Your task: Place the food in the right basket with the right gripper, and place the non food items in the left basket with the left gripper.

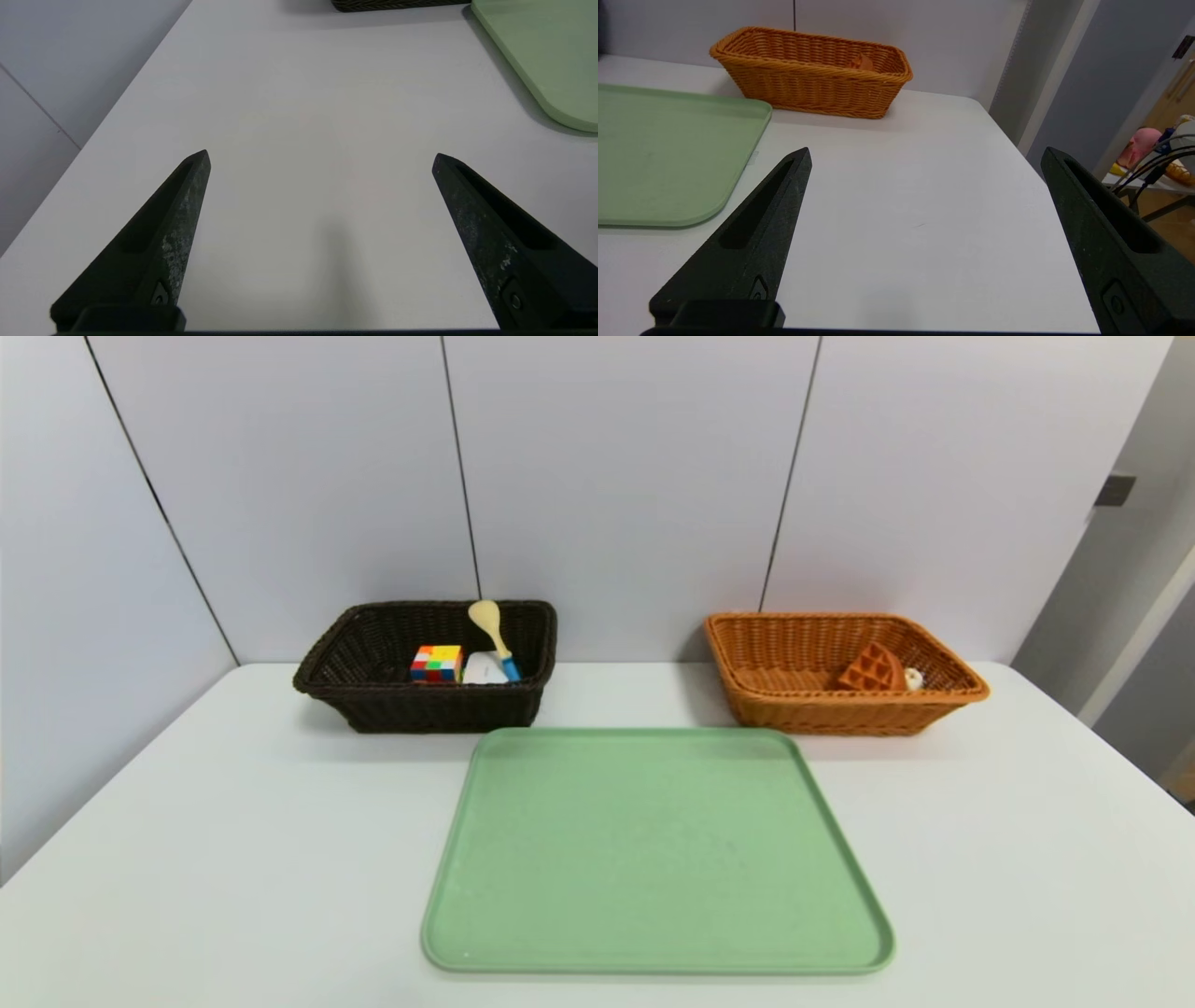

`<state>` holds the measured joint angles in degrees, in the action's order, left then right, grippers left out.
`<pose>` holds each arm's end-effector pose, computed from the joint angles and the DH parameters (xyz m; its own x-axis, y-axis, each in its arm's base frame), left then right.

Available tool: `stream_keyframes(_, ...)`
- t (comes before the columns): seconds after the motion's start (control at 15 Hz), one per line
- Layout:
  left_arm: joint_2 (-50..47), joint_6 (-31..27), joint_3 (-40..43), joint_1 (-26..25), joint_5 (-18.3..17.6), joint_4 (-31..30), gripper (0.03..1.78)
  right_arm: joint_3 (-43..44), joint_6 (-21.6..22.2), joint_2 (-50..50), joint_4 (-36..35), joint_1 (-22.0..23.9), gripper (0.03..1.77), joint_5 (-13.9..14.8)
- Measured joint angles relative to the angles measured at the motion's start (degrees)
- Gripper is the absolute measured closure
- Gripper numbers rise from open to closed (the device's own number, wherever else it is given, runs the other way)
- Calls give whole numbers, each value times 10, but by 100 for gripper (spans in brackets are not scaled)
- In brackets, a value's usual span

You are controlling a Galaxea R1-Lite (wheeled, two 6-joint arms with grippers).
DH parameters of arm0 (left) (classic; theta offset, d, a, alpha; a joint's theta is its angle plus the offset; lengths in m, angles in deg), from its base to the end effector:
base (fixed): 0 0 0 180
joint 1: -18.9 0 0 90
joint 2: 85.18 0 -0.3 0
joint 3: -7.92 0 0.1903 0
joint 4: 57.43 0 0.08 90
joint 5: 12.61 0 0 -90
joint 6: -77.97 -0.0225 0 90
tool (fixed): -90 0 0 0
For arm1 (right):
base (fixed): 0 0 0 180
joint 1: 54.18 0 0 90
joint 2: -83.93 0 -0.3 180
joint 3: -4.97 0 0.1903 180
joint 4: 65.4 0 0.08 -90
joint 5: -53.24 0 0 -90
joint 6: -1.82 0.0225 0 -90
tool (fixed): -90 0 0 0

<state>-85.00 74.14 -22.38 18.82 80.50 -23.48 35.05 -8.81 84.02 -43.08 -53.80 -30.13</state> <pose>-0.0332 0.0012 0.0896 0.9962 0.0556 -0.0667 -0.0509 0.9962 0.0703 -0.0338 -0.0024 0.1093 0.9836 -0.1220 0.1326 0.1436 0.9753 -0.1677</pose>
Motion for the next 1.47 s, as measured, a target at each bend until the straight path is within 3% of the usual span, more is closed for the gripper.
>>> stream_keyframes(0.2, -1, -4, 40, 1, -52, -52, 12, -49, 2, -2, -49, 0, 11, -5)
stream_keyframes(0.4, -1, -3, 49, 2, -53, -54, 12, -62, 14, -2, -44, 0, 11, -53)
stream_keyframes(0.6, -2, 0, 50, 2, -53, -55, 12, -64, 16, -2, -23, 0, 11, -69)
stream_keyframes(0.73, -2, 2, 51, 2, -53, -56, 12, -65, 20, -2, 8, 0, 10, -95)
stream_keyframes(1.0, -2, 3, 52, 2, -52, -57, 12, -61, 53, -2, 26, 0, 11, -98)
stream_keyframes(1.47, -2, 3, 52, 2, -52, -56, 12, -58, 57, -2, 32, 0, 11, -93)
